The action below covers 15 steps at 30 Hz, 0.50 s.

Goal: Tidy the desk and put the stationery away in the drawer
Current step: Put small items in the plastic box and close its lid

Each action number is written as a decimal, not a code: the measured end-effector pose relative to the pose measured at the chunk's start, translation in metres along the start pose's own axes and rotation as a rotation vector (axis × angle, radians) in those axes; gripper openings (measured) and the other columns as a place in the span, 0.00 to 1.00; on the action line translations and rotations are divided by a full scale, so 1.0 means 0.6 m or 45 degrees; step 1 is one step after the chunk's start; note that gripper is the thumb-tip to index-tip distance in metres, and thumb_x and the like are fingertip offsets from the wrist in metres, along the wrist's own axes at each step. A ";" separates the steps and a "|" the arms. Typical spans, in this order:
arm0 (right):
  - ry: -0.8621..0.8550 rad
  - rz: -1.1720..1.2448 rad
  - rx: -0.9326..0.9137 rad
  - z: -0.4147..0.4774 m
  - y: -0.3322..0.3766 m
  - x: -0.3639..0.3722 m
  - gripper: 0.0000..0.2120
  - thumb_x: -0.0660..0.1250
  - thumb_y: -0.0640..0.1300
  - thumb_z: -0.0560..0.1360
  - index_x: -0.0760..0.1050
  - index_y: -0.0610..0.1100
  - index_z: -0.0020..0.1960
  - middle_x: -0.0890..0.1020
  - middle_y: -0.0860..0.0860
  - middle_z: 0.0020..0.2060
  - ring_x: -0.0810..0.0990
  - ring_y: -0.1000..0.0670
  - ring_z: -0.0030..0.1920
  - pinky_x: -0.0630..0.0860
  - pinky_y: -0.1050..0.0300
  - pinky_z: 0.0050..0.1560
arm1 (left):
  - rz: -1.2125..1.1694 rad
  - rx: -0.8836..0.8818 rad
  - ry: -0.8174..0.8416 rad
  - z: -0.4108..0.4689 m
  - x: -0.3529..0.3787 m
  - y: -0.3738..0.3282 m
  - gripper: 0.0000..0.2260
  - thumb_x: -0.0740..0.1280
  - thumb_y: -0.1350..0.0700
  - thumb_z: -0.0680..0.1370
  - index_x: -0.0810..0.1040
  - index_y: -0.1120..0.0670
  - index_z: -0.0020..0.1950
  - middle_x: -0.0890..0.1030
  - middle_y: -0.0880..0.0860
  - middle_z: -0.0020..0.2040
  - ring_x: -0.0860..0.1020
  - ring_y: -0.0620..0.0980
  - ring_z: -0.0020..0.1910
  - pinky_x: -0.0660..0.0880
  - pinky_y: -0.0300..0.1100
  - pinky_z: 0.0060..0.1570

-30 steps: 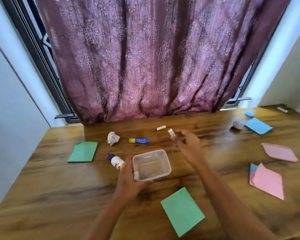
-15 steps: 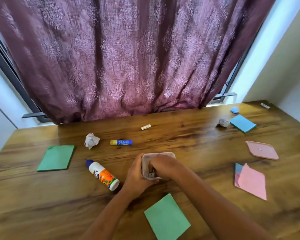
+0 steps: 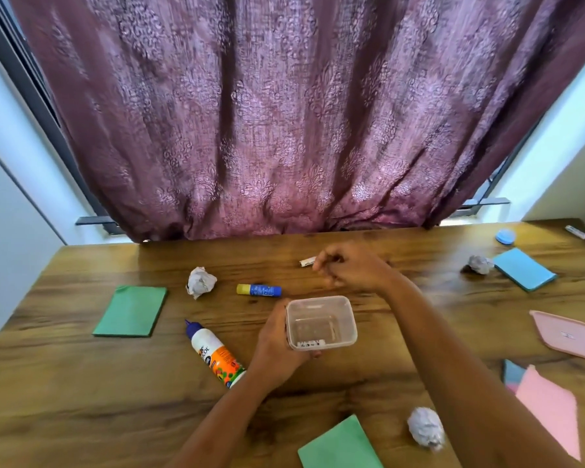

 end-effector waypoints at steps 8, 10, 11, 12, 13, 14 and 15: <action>0.135 -0.734 0.022 0.158 -0.095 0.064 0.30 0.61 0.32 0.75 0.63 0.48 0.74 0.65 0.47 0.74 0.65 0.45 0.72 0.62 0.55 0.72 | 0.067 0.009 0.021 0.019 -0.017 0.002 0.30 0.79 0.62 0.64 0.70 0.44 0.59 0.77 0.43 0.56 0.76 0.34 0.55 0.75 0.28 0.48; 0.129 -0.864 0.003 0.173 -0.110 0.079 0.27 0.59 0.34 0.77 0.63 0.50 0.74 0.63 0.49 0.74 0.63 0.44 0.73 0.61 0.51 0.73 | 0.080 0.038 0.027 0.023 -0.018 -0.001 0.30 0.79 0.62 0.64 0.69 0.42 0.57 0.77 0.44 0.56 0.75 0.34 0.56 0.73 0.26 0.48; 0.069 -0.860 -0.018 0.178 -0.112 0.078 0.23 0.59 0.35 0.77 0.68 0.50 0.70 0.66 0.49 0.73 0.66 0.44 0.70 0.64 0.49 0.71 | 0.086 0.049 0.026 0.023 -0.019 -0.002 0.30 0.79 0.62 0.64 0.69 0.41 0.57 0.77 0.44 0.56 0.75 0.34 0.56 0.73 0.26 0.48; 0.019 -0.818 -0.023 0.183 -0.115 0.076 0.19 0.60 0.35 0.76 0.72 0.50 0.64 0.70 0.48 0.69 0.71 0.44 0.66 0.69 0.48 0.67 | 0.092 0.054 0.023 0.025 -0.019 0.000 0.30 0.79 0.62 0.64 0.69 0.41 0.57 0.77 0.44 0.56 0.75 0.34 0.56 0.73 0.26 0.49; -0.002 -0.783 -0.024 0.185 -0.118 0.073 0.15 0.62 0.36 0.75 0.75 0.50 0.58 0.74 0.47 0.65 0.74 0.44 0.62 0.72 0.48 0.63 | 0.098 0.063 0.014 0.025 -0.019 0.003 0.31 0.79 0.62 0.63 0.69 0.42 0.58 0.77 0.43 0.56 0.75 0.35 0.57 0.73 0.26 0.49; 0.008 -0.752 -0.028 0.185 -0.121 0.072 0.11 0.64 0.37 0.74 0.75 0.49 0.53 0.76 0.47 0.62 0.76 0.45 0.59 0.73 0.48 0.60 | 0.105 0.071 0.004 0.026 -0.019 0.005 0.31 0.79 0.61 0.63 0.69 0.43 0.59 0.77 0.43 0.56 0.75 0.35 0.57 0.72 0.26 0.50; 0.030 -0.718 -0.025 0.183 -0.123 0.068 0.09 0.66 0.38 0.74 0.76 0.49 0.52 0.77 0.47 0.60 0.77 0.45 0.57 0.74 0.49 0.59 | 0.108 0.072 -0.004 0.026 -0.020 0.007 0.31 0.79 0.61 0.63 0.69 0.44 0.60 0.77 0.43 0.57 0.75 0.36 0.57 0.72 0.26 0.51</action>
Point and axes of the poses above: each hand's wrist, its own z-axis towards the middle knuckle, its own x-axis out of the palm, y = z × x, the point moved 6 cm from there along z, towards the middle knuckle
